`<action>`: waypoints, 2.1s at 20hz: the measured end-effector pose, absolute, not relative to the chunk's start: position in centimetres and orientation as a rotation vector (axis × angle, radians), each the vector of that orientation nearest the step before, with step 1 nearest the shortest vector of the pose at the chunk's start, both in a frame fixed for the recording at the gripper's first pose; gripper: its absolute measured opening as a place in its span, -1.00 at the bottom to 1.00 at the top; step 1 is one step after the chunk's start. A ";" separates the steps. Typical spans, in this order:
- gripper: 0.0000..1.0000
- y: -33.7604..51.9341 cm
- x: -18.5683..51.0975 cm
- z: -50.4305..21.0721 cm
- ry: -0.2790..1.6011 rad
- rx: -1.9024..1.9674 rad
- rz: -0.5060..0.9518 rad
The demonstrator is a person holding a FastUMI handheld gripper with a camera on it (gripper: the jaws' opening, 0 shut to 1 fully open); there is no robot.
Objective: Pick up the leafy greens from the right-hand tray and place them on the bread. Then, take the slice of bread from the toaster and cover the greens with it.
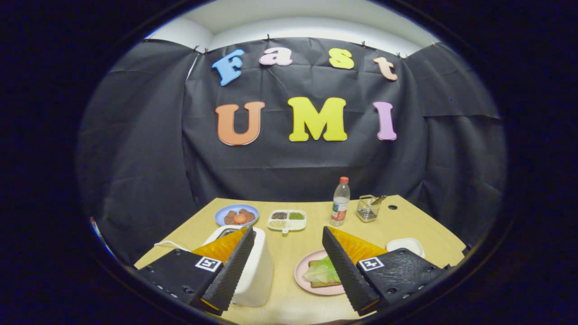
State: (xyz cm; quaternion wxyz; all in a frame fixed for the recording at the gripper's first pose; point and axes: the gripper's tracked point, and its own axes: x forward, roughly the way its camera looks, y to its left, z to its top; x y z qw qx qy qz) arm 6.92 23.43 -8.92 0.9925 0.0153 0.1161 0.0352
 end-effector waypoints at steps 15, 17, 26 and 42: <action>0.61 32.7 13.9 -16.6 0.526 0.021 0.162; 0.33 33.1 13.9 -17.3 0.555 0.027 0.170; -0.79 33.3 12.2 -12.9 0.462 -0.013 0.181; -0.79 26.9 8.9 -1.9 0.212 0.060 0.149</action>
